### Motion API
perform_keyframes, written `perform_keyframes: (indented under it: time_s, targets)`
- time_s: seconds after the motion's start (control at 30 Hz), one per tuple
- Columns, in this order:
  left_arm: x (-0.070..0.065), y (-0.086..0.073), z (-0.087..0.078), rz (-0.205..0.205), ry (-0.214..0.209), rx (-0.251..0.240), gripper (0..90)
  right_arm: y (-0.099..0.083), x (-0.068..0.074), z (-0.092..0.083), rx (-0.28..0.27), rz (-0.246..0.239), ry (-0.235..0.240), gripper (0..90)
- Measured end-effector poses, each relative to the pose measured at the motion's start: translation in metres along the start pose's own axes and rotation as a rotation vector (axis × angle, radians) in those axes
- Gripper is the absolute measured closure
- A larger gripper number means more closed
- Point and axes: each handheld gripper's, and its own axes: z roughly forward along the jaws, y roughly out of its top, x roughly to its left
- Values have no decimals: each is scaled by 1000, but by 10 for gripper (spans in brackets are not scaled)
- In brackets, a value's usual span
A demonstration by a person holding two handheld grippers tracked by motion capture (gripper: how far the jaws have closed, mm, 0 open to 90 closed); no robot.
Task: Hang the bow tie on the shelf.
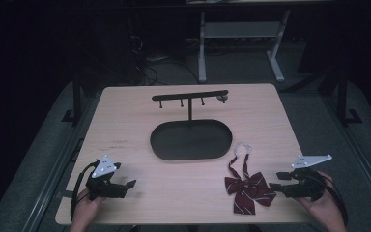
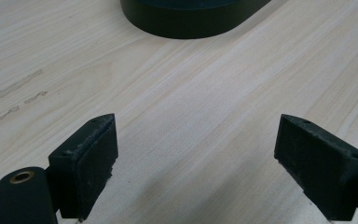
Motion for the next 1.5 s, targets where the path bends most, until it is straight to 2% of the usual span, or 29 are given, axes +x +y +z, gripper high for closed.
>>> perform_keyframes:
  time_s: [0.07, 0.1, 0.13, 0.23, 0.27, 0.3, 0.33, 0.5, 0.63, 0.73, 1.17, 1.5]
  targets:
    - [0, 0, 0, -3, 1, 0, 131, 1, 0, 0, 0, 2, 1, 412]
    - [-1, 0, 0, -8, 1, 0, 131, 2, 0, 1, 3, -17, 1, 412]
    - [-1, -1, 0, -8, -1, 0, 131, 4, 1, 1, 7, -5, 4, 412]
    - [-1, -1, 0, -11, -5, -1, 131, 8, 3, 2, 10, -15, 5, 412]
    - [-1, -1, 0, -5, -5, 0, 131, 10, 3, 2, 12, -33, 4, 411]
    - [-1, -1, 0, -3, -3, 0, 131, 13, 6, 1, 20, -11, 2, 412]
    - [-2, -1, 0, -5, -3, -3, 130, 15, 6, 1, 18, -31, 1, 412]
    - [-1, -1, -2, 4, 4, -4, 131, 30, 12, 1, 26, -61, 5, 411]
    - [-1, -2, -2, -9, 1, -7, 131, 40, 15, 3, 42, -73, 14, 412]
    - [0, -2, -2, 5, 1, -3, 131, 46, 17, 5, 59, -84, 15, 412]
    - [-1, -2, -3, -3, 3, -13, 131, 75, 20, 10, 107, -133, 20, 414]
    - [-1, -1, -3, -3, 3, -11, 131, 89, 18, 17, 133, -150, 36, 416]
